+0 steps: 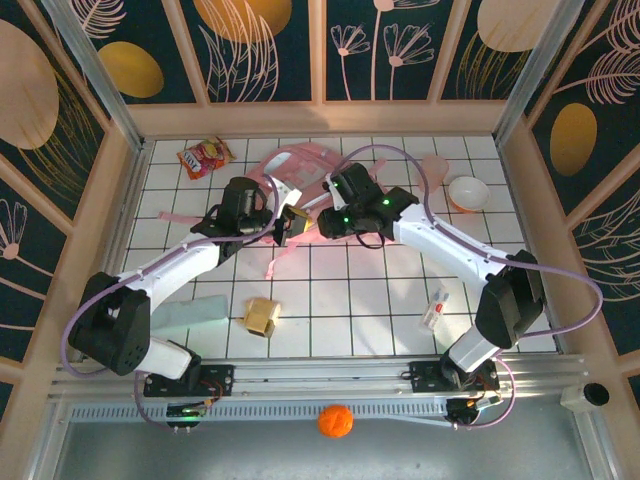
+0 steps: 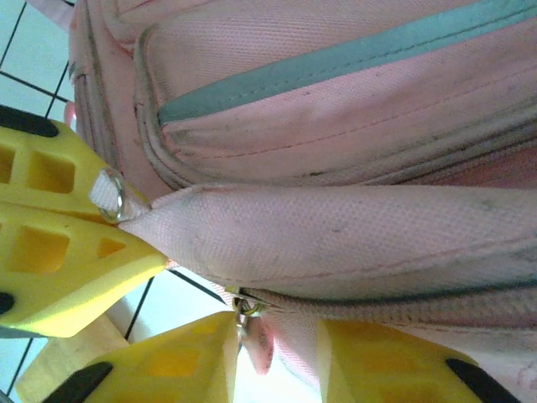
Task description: Pack books, pencil case, and school supplies into a backpack
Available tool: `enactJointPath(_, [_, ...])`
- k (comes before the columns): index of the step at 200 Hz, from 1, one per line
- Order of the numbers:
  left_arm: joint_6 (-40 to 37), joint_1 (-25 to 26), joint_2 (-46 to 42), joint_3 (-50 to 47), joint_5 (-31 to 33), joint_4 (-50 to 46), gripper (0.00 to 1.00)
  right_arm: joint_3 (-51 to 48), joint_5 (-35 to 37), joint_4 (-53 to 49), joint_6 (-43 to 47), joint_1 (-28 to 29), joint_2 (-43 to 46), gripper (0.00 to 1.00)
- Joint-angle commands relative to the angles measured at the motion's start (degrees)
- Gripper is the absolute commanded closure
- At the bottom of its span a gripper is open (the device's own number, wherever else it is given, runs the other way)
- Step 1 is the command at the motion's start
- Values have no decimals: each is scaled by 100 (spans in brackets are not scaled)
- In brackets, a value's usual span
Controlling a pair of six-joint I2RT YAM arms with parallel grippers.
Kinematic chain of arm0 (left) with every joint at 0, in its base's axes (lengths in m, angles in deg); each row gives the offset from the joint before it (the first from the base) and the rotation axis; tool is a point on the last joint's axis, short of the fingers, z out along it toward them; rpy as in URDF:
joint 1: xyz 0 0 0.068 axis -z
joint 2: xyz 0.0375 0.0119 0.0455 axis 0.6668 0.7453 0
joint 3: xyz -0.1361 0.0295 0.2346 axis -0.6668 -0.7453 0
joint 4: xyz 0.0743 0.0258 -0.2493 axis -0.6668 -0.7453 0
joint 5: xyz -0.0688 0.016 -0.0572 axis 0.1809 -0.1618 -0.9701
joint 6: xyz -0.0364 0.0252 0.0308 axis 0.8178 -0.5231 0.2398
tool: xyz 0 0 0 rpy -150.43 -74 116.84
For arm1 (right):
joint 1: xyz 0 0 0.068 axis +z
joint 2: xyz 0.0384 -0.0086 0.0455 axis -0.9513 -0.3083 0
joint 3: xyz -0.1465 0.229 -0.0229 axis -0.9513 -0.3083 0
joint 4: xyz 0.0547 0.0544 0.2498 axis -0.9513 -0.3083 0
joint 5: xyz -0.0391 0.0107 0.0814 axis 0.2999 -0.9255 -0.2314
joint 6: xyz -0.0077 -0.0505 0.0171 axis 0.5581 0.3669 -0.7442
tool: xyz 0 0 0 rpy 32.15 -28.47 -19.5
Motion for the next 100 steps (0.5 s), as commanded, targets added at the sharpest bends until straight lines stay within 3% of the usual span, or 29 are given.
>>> enactJointPath(1, [209, -19, -102, 202, -147, 537, 100, -70, 335, -104, -167, 160, 49, 65])
enactJointPath(42, [299, -30, -102, 194, -197, 633, 100, -104, 659, 61, -444, 292, -122, 65])
enactJointPath(100, [382, -19, -84, 174, -157, 666, 100, -268, 1319, -96, -1198, 305, 264, 91])
